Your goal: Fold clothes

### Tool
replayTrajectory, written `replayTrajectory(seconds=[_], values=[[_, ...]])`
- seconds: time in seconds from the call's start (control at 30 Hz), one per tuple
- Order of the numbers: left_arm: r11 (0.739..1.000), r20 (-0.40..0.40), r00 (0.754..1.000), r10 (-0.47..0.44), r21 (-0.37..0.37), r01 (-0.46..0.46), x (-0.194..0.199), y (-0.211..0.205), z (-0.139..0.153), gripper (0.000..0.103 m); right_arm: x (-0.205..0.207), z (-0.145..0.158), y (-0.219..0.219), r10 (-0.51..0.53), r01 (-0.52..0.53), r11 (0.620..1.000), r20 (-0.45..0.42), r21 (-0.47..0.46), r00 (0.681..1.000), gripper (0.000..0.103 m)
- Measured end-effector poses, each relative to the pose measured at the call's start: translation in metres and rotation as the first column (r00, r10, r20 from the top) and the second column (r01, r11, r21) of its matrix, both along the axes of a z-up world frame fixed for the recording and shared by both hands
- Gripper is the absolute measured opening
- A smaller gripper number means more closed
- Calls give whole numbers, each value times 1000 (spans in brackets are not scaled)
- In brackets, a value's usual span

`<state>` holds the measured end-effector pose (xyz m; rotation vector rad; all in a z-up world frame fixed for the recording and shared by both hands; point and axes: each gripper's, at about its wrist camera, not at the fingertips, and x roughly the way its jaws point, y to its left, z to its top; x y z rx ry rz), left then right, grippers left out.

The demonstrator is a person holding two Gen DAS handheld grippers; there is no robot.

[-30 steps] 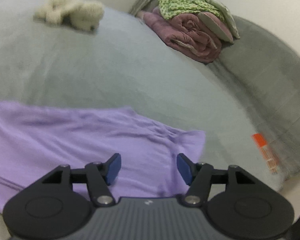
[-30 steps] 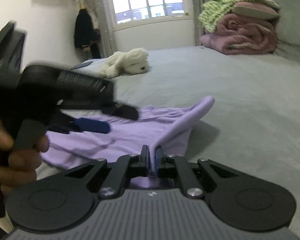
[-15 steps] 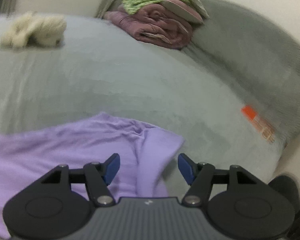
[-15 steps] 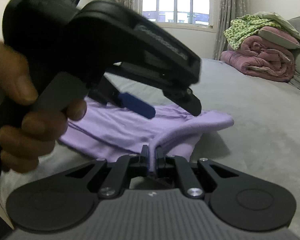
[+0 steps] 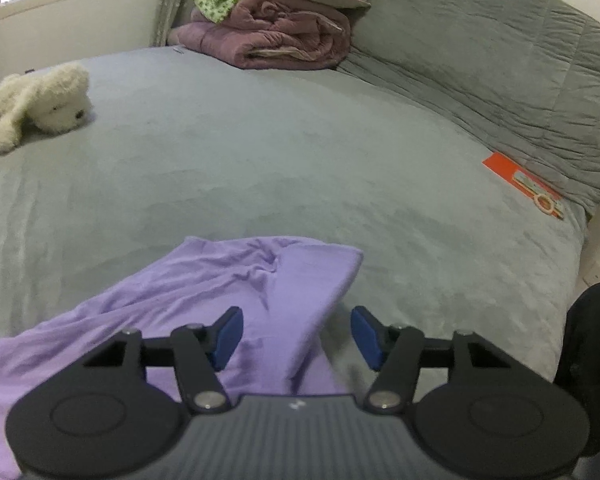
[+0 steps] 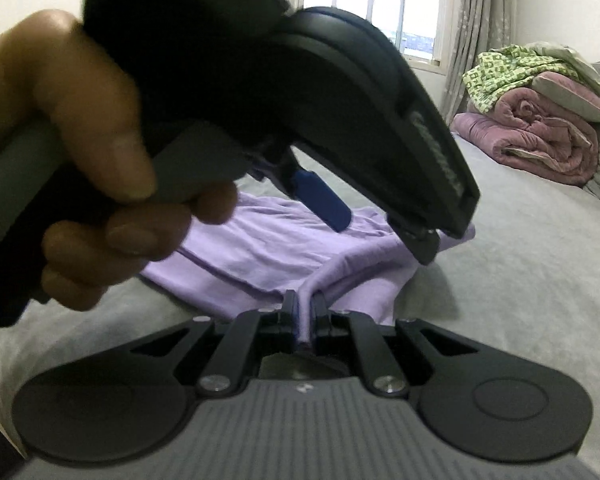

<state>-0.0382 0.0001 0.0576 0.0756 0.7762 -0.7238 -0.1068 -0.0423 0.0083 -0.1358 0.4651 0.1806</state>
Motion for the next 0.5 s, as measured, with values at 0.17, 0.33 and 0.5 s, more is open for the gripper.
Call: replayTrajectory(seconds=[0.17,0.33,0.5], values=[[1000,-28,1000,8,-13,-8,3,0,-4,57,-4,3,10,38,-35,997,47,-75,998,8],[999,-48,998,41,4,-41,7,2,-8,40,-8,5,22,89,-75,985,85,-157,992,8],[993,-78,990,118,16,-117,15,13,-11,31,-3,3,25,108,-93,978,71,-185,992,8]])
